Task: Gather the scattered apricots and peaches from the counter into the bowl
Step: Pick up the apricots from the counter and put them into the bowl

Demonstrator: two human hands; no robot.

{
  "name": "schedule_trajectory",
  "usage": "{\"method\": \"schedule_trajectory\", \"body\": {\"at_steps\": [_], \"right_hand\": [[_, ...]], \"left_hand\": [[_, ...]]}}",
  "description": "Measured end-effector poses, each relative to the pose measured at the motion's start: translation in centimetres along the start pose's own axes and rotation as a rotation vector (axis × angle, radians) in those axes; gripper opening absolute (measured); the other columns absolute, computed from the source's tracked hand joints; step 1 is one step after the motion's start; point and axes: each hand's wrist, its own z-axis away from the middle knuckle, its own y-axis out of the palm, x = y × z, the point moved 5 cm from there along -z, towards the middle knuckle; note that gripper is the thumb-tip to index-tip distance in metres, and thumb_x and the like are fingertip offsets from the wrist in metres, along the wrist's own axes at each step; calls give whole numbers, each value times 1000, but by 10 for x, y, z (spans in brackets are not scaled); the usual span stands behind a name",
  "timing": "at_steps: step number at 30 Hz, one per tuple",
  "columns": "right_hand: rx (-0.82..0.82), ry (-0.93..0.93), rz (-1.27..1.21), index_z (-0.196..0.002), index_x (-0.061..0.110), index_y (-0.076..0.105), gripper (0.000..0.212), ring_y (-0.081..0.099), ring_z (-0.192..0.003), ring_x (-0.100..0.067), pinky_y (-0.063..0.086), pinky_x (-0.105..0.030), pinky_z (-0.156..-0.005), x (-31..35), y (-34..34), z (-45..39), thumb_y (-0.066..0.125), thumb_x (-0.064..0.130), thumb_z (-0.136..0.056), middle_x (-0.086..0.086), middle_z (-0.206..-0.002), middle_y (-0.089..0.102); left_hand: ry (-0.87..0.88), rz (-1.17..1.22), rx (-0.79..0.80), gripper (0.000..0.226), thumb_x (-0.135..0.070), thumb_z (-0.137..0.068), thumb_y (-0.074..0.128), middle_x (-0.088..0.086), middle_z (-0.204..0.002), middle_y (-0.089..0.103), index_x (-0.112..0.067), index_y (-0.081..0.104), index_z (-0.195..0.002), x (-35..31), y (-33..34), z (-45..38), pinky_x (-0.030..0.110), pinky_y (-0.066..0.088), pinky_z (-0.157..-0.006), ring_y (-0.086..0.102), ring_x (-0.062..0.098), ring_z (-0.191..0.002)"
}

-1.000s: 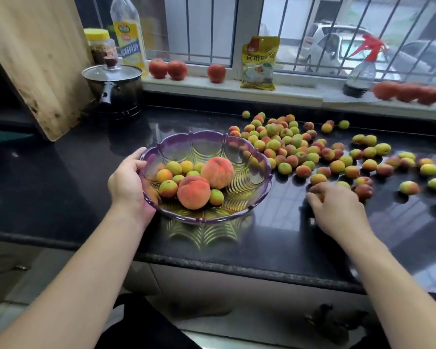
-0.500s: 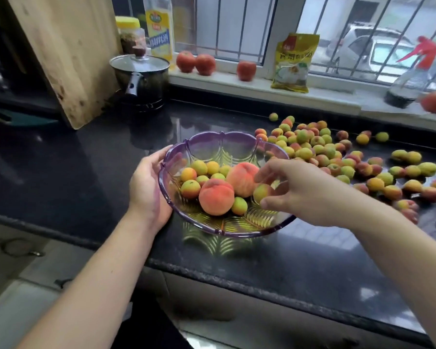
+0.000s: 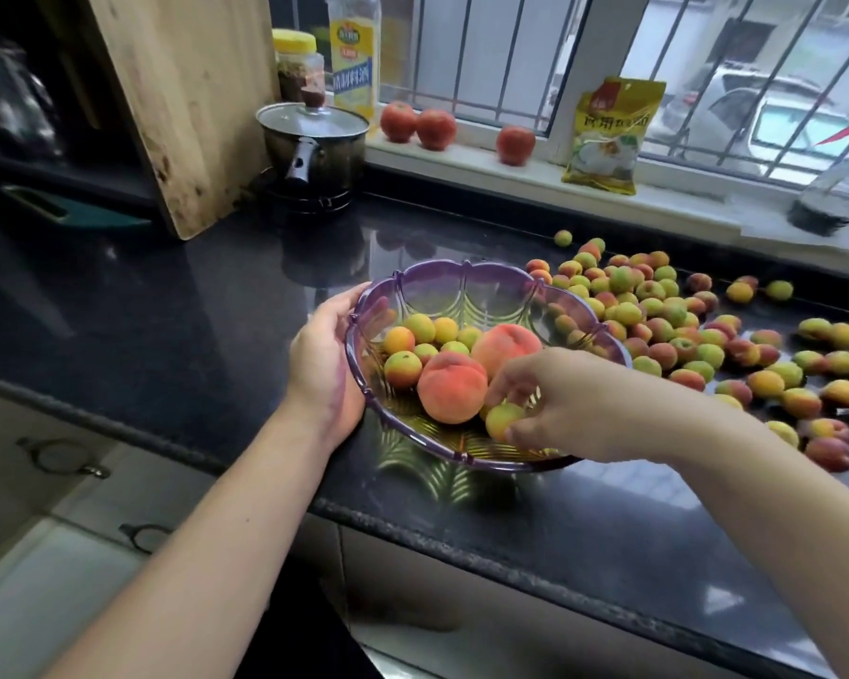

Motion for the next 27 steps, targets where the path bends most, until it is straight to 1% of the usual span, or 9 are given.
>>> {"method": "schedule_trajectory", "body": {"at_steps": [3, 6, 10, 15, 17, 19, 22, 25, 27], "right_hand": [[-7, 55, 49, -101, 38, 58, 23, 58, -89, -11, 49, -22, -68, 6, 5, -7, 75, 42, -85, 12, -101, 59], [-26, 92, 98, -103, 28, 62, 28, 60, -87, -15, 56, -31, -77, 11, 13, -11, 76, 44, -84, 7, -97, 61], [-63, 128, 105, -103, 24, 58, 33, 58, -85, -17, 52, -30, -70, 13, 15, -13, 77, 43, -83, 5, -94, 58], [-64, 91, 61, -94, 27, 59, 29, 59, -80, -13, 49, -27, -65, 10, 9, -4, 77, 46, -83, 6, -90, 62], [-234, 34, -85, -85, 28, 61, 20, 58, -73, -8, 43, -21, -59, 4, -11, 10, 74, 44, -87, 8, -80, 62], [-596, 46, -225, -84, 23, 64, 17, 59, -69, -9, 42, -20, -58, -21, -39, 24, 68, 36, -94, 7, -76, 63], [-977, 261, -214, -94, 16, 65, 13, 61, -73, -19, 41, -25, -60, -88, -48, 25, 60, 27, -99, 0, -87, 64], [-913, 493, -40, -111, 9, 61, 21, 53, -88, -26, 36, -32, -73, -134, -15, 3, 56, 26, -100, -13, -114, 58], [-866, 538, 52, -111, 8, 55, 20, 52, -87, -33, 34, -35, -71, -138, 3, -5, 53, 25, -102, -17, -119, 50]], "left_hand": [[1, -11, 16, 34, -21, -106, 48, 15, -113, 75, -3, 72, -123, 0, 1, 2, 45, 58, -103, 72, 28, -108], [8, -23, 9, 36, -22, -106, 49, 15, -116, 75, -2, 70, -127, -1, 1, 3, 48, 56, -106, 72, 30, -111], [29, -54, -5, 41, -22, -106, 48, 25, -131, 69, 3, 64, -135, -1, 1, 4, 53, 52, -110, 66, 39, -126], [74, -105, 19, 42, -19, -107, 44, 27, -136, 65, 4, 58, -140, 2, 1, 2, 56, 49, -113, 63, 40, -129], [77, -102, 38, 42, -17, -107, 43, 26, -138, 65, 2, 56, -142, 1, 1, 2, 54, 49, -114, 63, 38, -130], [70, -88, 60, 41, -16, -107, 42, 22, -139, 66, -4, 56, -144, 2, 3, 2, 51, 49, -114, 63, 36, -130], [71, -103, 87, 43, -11, -106, 39, 17, -141, 66, -10, 58, -144, 1, 5, 4, 52, 47, -116, 64, 33, -131], [68, -94, 74, 46, -6, -102, 36, 16, -140, 67, -11, 60, -142, 1, 5, 4, 52, 46, -117, 65, 31, -129], [59, -82, 71, 47, -6, -102, 37, 15, -138, 68, -11, 61, -142, 1, 4, 5, 51, 47, -117, 67, 30, -128]]}}
